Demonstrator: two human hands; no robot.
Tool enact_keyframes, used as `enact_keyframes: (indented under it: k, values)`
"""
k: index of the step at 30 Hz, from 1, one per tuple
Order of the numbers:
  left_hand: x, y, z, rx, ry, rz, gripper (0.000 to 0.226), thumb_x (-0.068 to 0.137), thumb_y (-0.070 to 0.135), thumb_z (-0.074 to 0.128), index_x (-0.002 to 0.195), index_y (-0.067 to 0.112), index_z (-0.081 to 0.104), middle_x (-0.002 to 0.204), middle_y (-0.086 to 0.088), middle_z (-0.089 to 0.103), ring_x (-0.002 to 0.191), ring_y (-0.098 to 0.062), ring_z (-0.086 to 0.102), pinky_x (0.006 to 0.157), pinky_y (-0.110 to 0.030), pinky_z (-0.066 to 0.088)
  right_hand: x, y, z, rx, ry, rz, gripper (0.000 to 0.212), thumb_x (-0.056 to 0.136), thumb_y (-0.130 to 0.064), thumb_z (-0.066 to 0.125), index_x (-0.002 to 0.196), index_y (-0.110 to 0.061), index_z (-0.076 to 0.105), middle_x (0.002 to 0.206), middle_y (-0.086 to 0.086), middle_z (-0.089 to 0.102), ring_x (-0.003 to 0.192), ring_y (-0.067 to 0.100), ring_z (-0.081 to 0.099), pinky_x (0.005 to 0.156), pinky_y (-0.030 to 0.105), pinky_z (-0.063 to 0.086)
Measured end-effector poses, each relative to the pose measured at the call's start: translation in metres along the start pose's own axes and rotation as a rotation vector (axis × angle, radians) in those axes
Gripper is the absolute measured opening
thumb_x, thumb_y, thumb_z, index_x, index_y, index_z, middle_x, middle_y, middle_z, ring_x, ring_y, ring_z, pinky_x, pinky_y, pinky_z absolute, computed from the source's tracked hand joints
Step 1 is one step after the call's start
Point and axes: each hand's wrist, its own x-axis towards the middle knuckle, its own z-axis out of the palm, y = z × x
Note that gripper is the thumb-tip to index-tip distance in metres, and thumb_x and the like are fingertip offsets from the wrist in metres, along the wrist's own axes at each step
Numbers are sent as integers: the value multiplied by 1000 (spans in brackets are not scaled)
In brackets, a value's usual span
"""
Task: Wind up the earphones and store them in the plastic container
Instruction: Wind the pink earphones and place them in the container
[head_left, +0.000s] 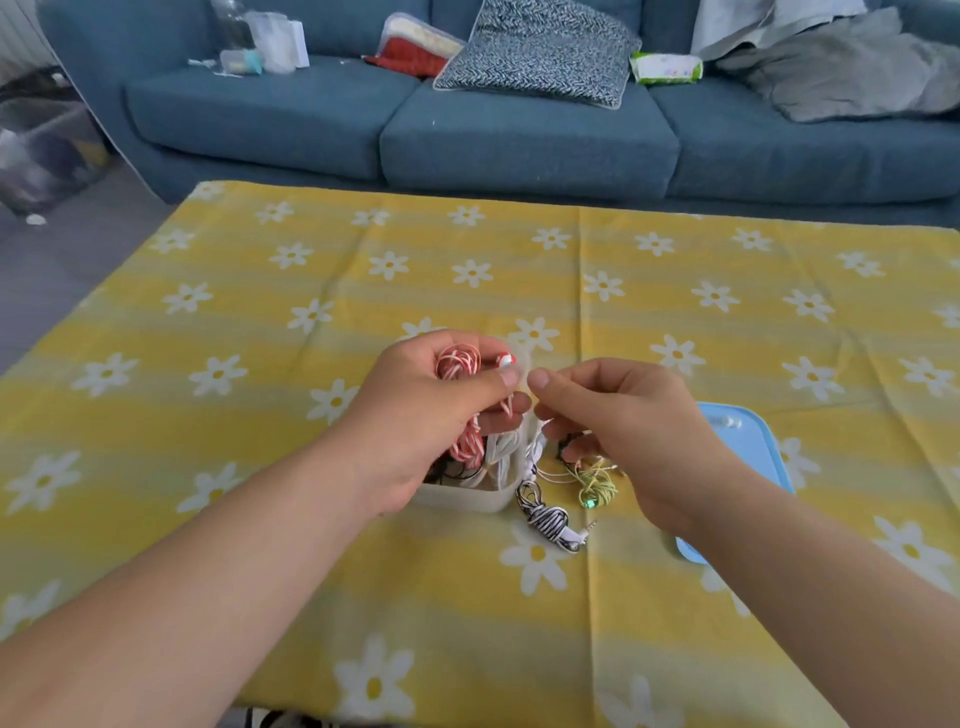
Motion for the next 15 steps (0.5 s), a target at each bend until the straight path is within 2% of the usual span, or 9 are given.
enact_keyframes:
  k: [2, 4, 5, 8, 12, 15]
  values:
    - [9, 0, -15, 227, 86, 60, 15, 87, 5, 79, 98, 13, 73, 82, -9, 76, 71, -25, 78, 65, -34, 62, 6, 1, 10, -31, 14, -4, 22, 85, -29, 82, 85, -8, 76, 77, 8, 76, 67, 18, 66, 58, 32, 50]
    - [17, -5, -26, 487, 124, 123, 14, 85, 12, 81, 93, 21, 74, 79, -6, 76, 64, -18, 74, 54, -27, 56, 11, 2, 19, -52, 20, -10, 16, 89, -25, 78, 87, -9, 75, 79, 10, 76, 67, 18, 66, 57, 33, 50]
    - [20, -8, -28, 597, 104, 154, 14, 84, 14, 81, 93, 23, 74, 82, -3, 76, 66, -16, 72, 56, -25, 55, 13, 2, 22, -59, 22, -16, 13, 90, -22, 77, 87, -9, 75, 80, 10, 77, 67, 18, 67, 56, 33, 50]
    - [25, -18, -26, 894, -37, 193, 26, 83, 18, 79, 106, 26, 72, 100, 8, 73, 90, -13, 71, 77, -24, 55, 17, 3, 27, -69, 38, -29, 9, 92, -19, 74, 87, -11, 76, 78, 9, 76, 65, 18, 67, 55, 32, 50]
    - [28, -23, -19, 1126, -135, 239, 62, 79, 22, 79, 137, 26, 57, 133, 4, 61, 116, -17, 61, 97, -32, 50, 21, 6, 22, -81, 72, -21, 7, 92, -19, 73, 91, -12, 76, 77, 7, 76, 65, 18, 68, 57, 35, 51]
    - [31, -20, -21, 1203, -111, 326, 61, 81, 19, 77, 138, 25, 57, 132, 2, 57, 117, -18, 57, 94, -28, 47, 22, 8, 17, -77, 85, -4, 9, 93, -19, 73, 94, -11, 76, 78, 8, 76, 65, 19, 68, 59, 36, 51]
